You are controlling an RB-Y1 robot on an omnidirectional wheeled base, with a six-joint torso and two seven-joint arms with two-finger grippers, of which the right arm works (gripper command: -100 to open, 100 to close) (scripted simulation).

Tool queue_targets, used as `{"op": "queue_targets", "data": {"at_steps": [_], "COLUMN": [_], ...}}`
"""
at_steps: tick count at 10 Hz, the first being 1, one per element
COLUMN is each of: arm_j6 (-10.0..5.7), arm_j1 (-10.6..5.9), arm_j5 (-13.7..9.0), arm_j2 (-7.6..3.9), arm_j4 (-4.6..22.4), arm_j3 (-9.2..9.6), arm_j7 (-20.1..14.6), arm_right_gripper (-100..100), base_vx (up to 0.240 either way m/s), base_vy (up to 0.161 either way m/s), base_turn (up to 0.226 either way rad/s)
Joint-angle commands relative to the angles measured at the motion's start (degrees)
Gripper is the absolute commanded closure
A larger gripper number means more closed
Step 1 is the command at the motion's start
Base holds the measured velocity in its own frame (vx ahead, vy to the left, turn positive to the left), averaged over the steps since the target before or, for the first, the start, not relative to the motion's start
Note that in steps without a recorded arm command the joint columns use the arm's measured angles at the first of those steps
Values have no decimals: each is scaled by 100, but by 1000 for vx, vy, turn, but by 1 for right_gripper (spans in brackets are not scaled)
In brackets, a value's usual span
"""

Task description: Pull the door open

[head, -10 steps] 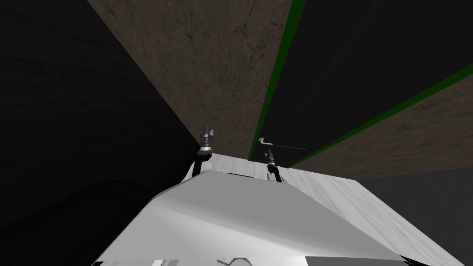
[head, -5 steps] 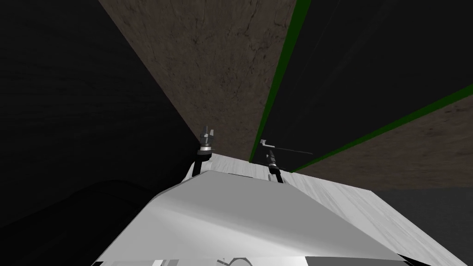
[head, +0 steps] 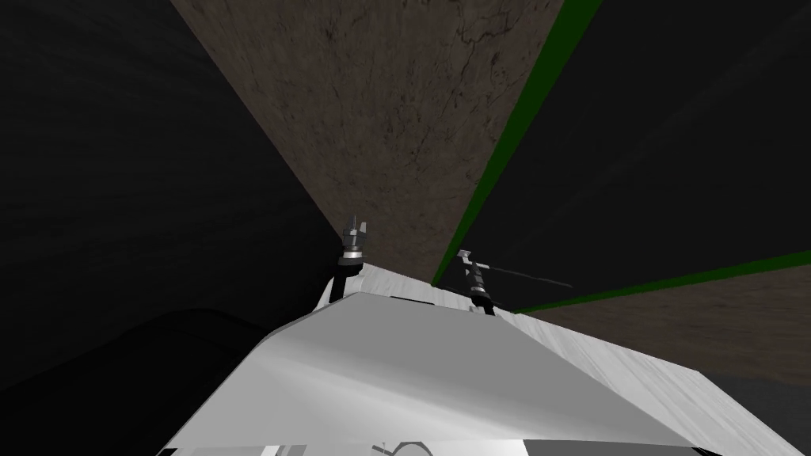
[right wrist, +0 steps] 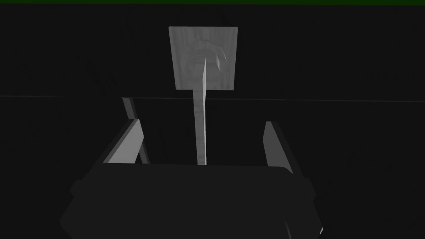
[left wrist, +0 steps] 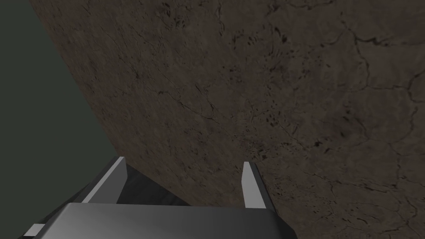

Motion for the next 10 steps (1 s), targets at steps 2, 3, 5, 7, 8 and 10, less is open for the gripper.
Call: {"op": "queue_targets", "data": {"at_steps": [2, 3, 5, 7, 8, 10], "arm_j6": [-137, -231, -305, -305, -305, -305], "arm_j1": [-55, 25, 0, 0, 0, 0], "arm_j5": [-24, -69, -69, -69, -69, -69], "arm_j2": [-70, -190, -184, -184, -184, -184], "arm_j4": [225, 286, 394, 394, 394, 394], "arm_j3": [-31, -87, -88, -88, -88, -88], "arm_j7": [-66, -166, -157, -157, -157, -157], "arm_right_gripper": [-100, -100, -100, 100, 100, 100], "base_vx": [107, 103, 115, -20, -20, -5], "base_vy": [-5, 3, -9, 2, 3, 0], "base_turn": [22, 132, 80, -13, 5, 1]}}
